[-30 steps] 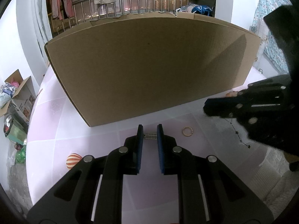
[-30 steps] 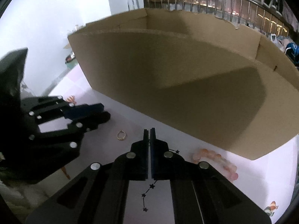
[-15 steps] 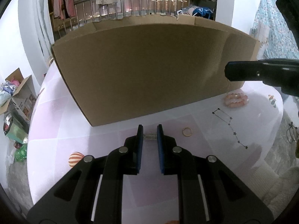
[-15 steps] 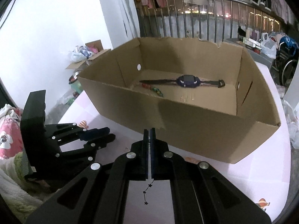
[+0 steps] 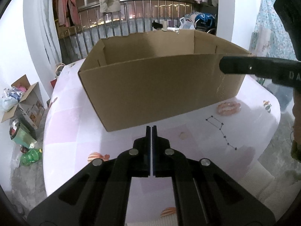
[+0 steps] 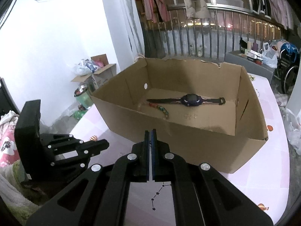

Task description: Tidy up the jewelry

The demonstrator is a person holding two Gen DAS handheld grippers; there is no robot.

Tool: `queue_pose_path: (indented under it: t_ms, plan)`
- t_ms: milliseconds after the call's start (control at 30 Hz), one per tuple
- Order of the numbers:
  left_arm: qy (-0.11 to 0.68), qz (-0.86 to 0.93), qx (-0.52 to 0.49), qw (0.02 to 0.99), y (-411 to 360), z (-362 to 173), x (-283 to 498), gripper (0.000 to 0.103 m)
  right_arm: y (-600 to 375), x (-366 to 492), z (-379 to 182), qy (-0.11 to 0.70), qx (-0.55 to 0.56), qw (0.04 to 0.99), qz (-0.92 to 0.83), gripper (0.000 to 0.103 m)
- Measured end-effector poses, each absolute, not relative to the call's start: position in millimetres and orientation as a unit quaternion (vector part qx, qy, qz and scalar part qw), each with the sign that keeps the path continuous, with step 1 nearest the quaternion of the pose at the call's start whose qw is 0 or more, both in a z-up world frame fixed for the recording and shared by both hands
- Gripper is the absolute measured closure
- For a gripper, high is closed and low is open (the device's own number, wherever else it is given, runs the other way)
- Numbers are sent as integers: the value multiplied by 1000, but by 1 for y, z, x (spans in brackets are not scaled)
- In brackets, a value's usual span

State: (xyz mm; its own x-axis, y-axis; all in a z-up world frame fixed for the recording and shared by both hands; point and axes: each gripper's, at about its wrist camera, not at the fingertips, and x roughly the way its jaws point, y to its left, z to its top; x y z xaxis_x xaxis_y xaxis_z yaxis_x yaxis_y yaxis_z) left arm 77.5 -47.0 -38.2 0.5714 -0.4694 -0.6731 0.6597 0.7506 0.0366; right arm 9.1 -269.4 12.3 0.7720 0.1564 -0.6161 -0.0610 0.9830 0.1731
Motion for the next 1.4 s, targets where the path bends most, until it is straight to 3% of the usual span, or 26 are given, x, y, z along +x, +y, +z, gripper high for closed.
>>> queue_pose_path:
  t_ms: [33,133,267,667,967,1400]
  plan:
    - [335,-323,141,874,-46,-39,77,100,-269,9,12,334,73,938,59,101]
    - [342,-326,143,870,-47,-43,74,79,-267,8,6,343,81,934,65,101]
    - [346,-333,169,861,-57,-51,79,69,-267,10,-3,354,93,928,71,101]
    - [376,-364,185,832,-67,-70,99,75,-270,20,-19,369,111,920,77,101]
    - [378,-398,198,812,-66,-68,103,98,-275,26,-26,373,122,916,77,101]
    - [371,-382,194,824,-66,-69,94,99,-275,21,-21,362,120,921,76,101]
